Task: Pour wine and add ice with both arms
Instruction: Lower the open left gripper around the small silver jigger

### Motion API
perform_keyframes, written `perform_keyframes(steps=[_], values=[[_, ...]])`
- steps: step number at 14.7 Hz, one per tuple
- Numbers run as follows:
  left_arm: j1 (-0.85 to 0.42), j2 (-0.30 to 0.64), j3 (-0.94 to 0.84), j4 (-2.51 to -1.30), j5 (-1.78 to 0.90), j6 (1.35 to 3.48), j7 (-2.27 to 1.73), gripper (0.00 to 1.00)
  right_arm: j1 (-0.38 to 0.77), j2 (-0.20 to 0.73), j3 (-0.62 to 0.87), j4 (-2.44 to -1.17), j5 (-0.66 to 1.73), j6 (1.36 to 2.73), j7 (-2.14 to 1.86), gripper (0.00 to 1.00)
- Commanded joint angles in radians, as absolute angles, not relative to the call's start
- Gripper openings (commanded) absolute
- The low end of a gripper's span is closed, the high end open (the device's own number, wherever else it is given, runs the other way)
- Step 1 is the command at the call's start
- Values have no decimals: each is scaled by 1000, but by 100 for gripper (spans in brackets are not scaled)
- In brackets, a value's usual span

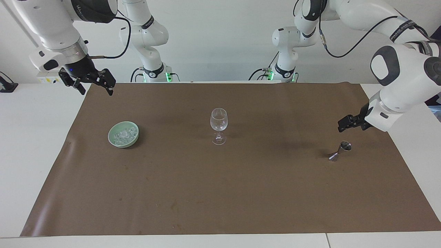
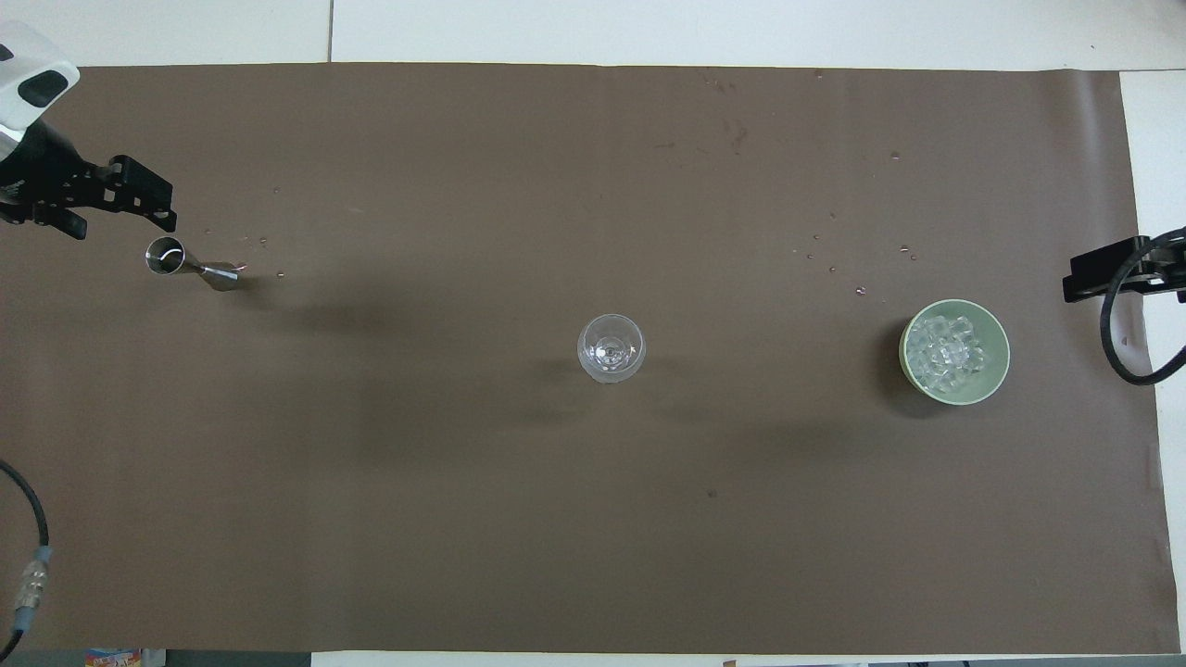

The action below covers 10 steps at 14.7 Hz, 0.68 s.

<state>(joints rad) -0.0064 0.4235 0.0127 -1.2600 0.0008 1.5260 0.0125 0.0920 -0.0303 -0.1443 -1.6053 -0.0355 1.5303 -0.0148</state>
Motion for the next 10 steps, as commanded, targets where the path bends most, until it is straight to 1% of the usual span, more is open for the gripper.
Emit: perform_keyframes(steps=[1, 4, 8, 10], values=[[-11, 517, 17, -1149, 23, 1558, 11, 100, 78, -44, -140, -1618, -17, 1525, -23, 100], [-8, 505, 18, -1190, -1, 1563, 11, 100, 78, -44, -140, -1618, -17, 1525, -23, 100], [78, 447, 26, -1299, -118, 1537, 3, 100, 78, -44, -140, -1618, -17, 1525, -23, 100], [110, 442, 35, -1315, -203, 1542, -146, 100, 78, -44, -140, -1618, -17, 1525, -23, 100]])
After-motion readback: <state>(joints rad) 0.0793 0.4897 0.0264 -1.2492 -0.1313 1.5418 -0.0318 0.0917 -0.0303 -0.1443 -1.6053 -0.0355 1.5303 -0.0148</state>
